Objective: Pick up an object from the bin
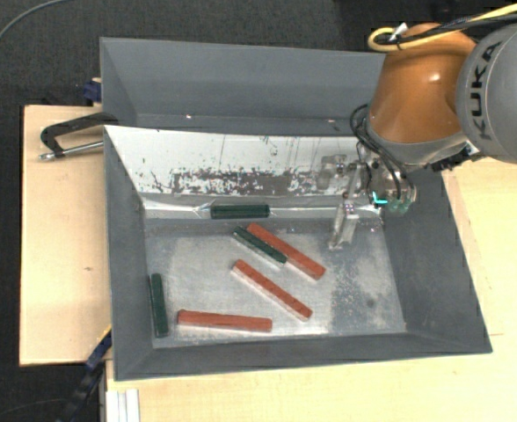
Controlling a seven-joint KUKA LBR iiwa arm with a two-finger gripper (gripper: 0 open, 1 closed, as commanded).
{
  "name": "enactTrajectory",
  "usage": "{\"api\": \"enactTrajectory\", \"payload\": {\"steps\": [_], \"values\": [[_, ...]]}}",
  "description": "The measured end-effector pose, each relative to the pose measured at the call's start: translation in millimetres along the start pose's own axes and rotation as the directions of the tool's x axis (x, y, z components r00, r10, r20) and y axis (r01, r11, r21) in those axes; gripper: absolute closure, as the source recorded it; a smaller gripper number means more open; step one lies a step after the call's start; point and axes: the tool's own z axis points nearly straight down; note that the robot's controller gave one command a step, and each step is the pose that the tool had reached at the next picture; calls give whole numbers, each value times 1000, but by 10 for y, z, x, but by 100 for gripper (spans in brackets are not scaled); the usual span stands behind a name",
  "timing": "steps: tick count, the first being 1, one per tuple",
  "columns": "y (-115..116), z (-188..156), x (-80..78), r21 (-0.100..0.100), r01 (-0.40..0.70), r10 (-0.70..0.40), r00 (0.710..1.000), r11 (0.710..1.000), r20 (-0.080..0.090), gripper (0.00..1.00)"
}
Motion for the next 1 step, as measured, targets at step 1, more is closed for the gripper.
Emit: {"api": "enactTrajectory", "payload": {"steps": [1], "values": [[270,1053,326,-1,-220,220,975,975,-2,0]]}}
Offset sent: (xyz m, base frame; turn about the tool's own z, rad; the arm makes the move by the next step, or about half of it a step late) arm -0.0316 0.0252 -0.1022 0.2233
